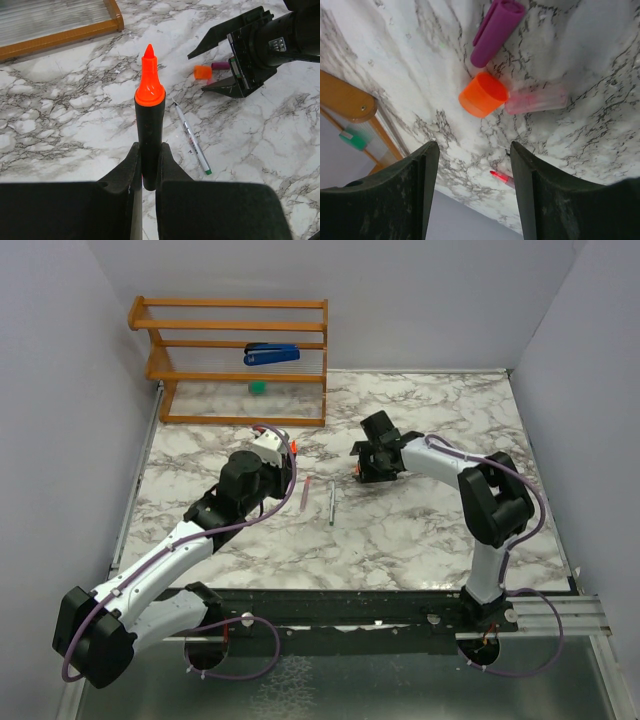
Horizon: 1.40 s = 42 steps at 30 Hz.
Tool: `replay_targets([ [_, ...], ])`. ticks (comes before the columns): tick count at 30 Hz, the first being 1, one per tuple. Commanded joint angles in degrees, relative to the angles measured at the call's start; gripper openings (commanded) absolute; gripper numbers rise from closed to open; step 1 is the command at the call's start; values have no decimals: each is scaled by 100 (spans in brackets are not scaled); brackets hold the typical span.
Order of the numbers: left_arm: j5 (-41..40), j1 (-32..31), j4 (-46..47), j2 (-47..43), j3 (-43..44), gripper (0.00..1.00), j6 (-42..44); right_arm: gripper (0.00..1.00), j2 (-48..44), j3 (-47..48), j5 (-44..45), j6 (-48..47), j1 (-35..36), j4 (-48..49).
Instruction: Insert the pens into the pen caps
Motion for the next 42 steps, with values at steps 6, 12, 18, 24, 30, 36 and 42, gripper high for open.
replay_targets([
  [6, -80, 30, -117, 29, 240, 0, 103, 61, 200, 195, 161, 300, -241, -397],
  [12, -36, 29, -108, 69, 259, 0, 128, 61, 225, 148, 149, 282, -418, -383],
  [18, -53, 29, -128, 99, 268, 0, 163, 61, 404, 241, 40, 231, -457, -380],
  [24, -69, 34, -148, 136, 286, 0, 182, 60, 538, 269, -55, 212, -454, -308],
  [30, -80, 31, -165, 139, 286, 0, 191, 59, 581, 227, -109, 203, -453, -265],
  [36, -84, 33, -184, 155, 294, 0, 208, 57, 644, 265, -185, 195, -456, -264],
  [42, -76, 33, -207, 165, 299, 0, 226, 56, 741, 333, -339, 179, -453, -345],
])
